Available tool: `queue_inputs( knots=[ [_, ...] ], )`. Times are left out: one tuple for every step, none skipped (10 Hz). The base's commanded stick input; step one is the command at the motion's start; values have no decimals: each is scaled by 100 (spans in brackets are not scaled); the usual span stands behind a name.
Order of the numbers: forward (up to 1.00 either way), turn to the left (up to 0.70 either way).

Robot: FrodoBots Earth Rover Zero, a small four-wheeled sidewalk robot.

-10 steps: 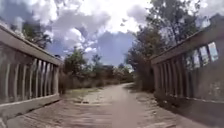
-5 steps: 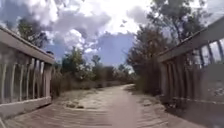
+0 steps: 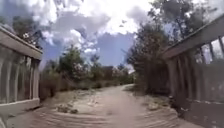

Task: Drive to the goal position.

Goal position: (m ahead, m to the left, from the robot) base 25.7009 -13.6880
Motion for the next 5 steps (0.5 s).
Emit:
queue_inputs(
  knots=[
    [70,0],
    [70,0],
    [70,0],
    [70,0],
    [70,0]
  ],
)
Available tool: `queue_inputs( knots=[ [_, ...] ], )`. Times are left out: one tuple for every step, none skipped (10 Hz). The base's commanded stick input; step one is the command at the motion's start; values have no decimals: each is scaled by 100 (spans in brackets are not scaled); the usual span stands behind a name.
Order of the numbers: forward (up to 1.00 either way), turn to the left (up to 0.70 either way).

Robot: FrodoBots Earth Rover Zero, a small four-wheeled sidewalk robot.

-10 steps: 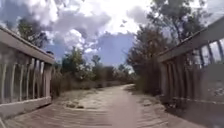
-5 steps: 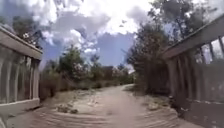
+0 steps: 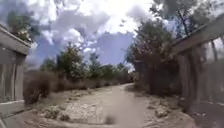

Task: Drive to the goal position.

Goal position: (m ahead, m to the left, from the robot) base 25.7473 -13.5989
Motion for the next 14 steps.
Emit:
queue_inputs(
  knots=[
    [70,0],
    [70,0],
    [70,0],
    [70,0],
    [70,0],
    [70,0],
    [70,0],
    [70,0],
    [70,0],
    [70,0],
    [70,0],
    [70,0],
    [70,0],
    [70,0]
  ],
)
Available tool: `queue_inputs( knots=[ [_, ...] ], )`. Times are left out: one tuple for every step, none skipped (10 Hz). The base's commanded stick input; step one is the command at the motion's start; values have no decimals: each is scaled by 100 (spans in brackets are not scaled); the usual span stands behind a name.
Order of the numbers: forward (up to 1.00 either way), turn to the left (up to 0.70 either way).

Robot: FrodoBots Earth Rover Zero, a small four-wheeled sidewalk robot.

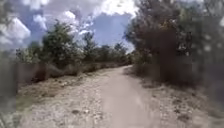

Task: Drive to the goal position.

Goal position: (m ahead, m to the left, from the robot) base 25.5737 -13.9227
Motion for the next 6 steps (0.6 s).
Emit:
queue_inputs(
  knots=[
    [70,0],
    [70,0],
    [70,0],
    [70,0],
    [70,0],
    [70,0]
  ],
)
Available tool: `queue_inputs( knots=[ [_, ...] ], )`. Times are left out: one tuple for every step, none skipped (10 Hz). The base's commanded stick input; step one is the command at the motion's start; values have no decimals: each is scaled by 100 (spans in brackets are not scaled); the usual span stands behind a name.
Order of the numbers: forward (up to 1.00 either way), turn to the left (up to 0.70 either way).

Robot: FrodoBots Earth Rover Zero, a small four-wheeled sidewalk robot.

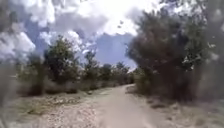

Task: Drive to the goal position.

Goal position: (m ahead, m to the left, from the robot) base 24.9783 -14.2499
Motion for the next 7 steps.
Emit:
queue_inputs(
  knots=[
    [70,0],
    [70,0],
    [70,0],
    [70,0],
    [70,0],
    [70,0],
    [70,0]
  ],
)
